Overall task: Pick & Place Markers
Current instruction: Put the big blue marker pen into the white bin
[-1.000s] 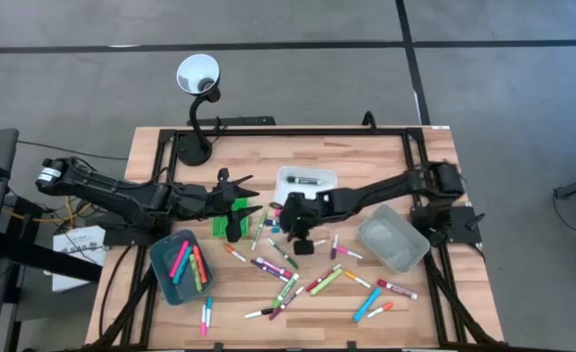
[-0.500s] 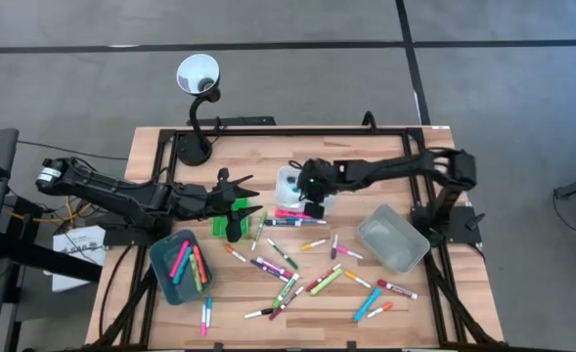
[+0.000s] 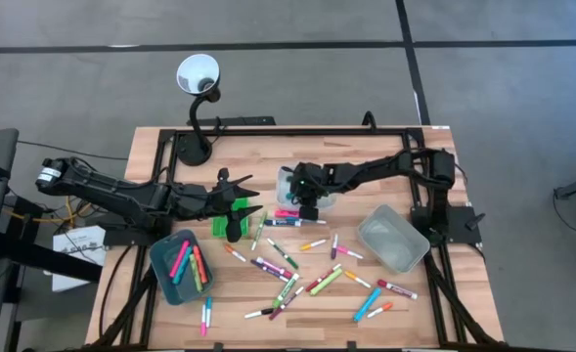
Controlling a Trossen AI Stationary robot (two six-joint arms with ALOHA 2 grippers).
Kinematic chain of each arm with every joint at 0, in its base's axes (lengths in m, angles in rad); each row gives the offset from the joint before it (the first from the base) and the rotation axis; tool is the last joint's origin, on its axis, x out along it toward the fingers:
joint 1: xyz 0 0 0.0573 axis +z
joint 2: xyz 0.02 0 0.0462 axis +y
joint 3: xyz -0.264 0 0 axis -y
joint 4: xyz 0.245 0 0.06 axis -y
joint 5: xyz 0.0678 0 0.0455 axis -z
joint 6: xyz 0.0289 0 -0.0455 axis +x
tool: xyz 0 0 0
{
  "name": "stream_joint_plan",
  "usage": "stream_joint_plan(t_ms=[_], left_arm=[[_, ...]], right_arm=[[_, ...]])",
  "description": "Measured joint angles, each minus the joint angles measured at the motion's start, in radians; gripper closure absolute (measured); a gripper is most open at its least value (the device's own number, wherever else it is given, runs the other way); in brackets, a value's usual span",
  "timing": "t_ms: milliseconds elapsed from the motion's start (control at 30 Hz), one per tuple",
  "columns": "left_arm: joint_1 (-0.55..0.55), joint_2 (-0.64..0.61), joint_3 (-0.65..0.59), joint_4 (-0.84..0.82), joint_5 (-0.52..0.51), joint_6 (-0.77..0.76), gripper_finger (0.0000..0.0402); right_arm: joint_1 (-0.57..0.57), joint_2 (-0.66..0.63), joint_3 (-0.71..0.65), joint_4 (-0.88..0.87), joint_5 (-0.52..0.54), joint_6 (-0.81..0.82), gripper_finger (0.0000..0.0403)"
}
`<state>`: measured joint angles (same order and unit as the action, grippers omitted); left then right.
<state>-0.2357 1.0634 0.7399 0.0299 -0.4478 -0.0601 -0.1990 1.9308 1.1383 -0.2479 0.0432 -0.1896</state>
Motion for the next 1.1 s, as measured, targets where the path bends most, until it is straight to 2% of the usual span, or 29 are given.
stream_joint_plan(t_ms=[167,233,367,500,767,1100], left_arm=[[0.000,0.000,0.000,0.000,0.000,0.000,0.0236],[0.000,0.000,0.000,0.000,0.000,0.000,0.0236],[0.000,0.000,0.000,-0.002,0.000,0.000,0.0236],[0.000,0.000,0.000,-0.003,0.000,0.000,0.0236],[0.000,0.000,0.000,-0.002,0.000,0.000,0.0236],[0.000,0.000,0.000,0.008,0.000,0.001,0.0236]], right_arm=[[0.022,-0.026,0.062,-0.100,0.137,0.050,0.0228],[0.042,-0.052,0.082,-0.144,0.146,0.063,0.0216],[0.108,-0.107,0.095,-0.156,0.114,0.083,0.0203],[0.185,-0.137,0.096,-0.131,-0.007,0.029,0.0206],[0.283,-0.016,0.100,0.067,-0.019,0.006,0.0233],[0.235,0.140,0.210,0.030,-0.015,0.065,0.0251]])
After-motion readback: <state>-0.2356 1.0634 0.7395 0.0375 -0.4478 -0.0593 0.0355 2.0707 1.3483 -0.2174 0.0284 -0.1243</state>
